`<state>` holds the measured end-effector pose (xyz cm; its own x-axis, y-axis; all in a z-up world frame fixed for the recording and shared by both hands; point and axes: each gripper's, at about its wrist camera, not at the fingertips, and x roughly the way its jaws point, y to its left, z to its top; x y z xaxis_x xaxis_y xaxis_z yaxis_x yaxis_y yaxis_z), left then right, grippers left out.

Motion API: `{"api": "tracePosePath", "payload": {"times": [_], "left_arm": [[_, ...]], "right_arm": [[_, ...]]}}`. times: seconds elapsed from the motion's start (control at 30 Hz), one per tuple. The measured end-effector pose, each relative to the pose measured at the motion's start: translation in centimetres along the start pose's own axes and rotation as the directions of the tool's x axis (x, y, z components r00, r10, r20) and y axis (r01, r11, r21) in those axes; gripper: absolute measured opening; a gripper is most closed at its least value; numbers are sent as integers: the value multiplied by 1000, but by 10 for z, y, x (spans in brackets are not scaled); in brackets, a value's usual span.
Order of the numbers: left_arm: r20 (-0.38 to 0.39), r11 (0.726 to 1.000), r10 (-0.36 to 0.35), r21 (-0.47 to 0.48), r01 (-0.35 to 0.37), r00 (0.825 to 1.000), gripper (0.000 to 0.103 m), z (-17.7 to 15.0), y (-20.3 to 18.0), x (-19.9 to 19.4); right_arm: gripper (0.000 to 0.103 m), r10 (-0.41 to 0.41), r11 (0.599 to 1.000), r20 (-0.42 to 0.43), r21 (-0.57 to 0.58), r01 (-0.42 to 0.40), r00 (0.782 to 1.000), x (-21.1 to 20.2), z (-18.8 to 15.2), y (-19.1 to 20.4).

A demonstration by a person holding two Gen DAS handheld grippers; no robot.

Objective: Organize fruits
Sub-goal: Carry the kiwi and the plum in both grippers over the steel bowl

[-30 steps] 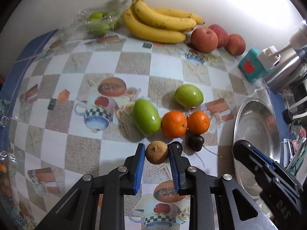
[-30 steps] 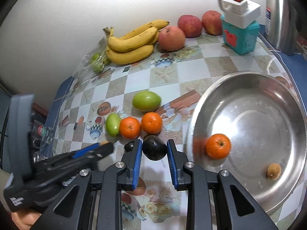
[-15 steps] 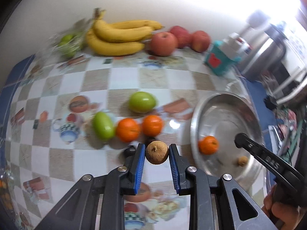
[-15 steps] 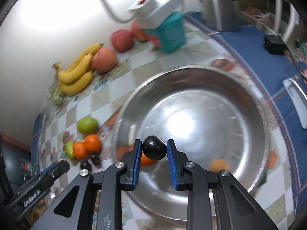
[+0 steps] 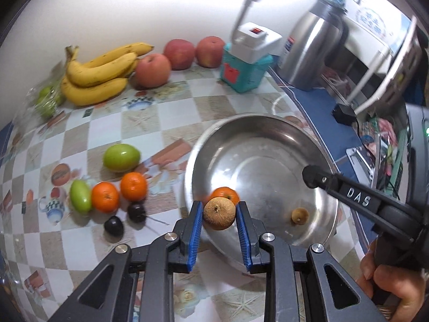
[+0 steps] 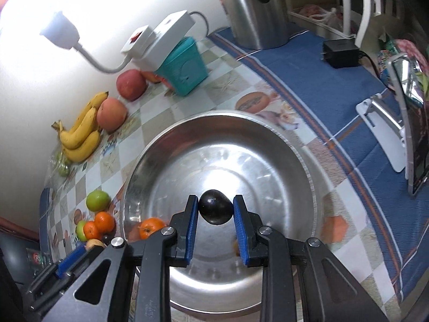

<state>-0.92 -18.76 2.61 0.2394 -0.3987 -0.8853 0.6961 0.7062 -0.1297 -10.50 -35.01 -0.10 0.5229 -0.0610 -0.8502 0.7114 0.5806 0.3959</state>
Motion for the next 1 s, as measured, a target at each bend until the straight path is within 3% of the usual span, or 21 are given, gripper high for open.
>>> {"api": "tracePosePath", "payload": {"times": [0.17, 1.0], "left_arm": [[-7, 1000, -7, 20, 7, 1000, 27, -1, -10, 10], [-94, 997, 34, 75, -27, 995, 28, -15, -25, 51]], "right_arm": [[28, -14, 1000, 16, 15, 14, 1000, -5, 2, -7], [28, -33, 999, -78, -6, 33, 996, 27, -5, -4]]}}
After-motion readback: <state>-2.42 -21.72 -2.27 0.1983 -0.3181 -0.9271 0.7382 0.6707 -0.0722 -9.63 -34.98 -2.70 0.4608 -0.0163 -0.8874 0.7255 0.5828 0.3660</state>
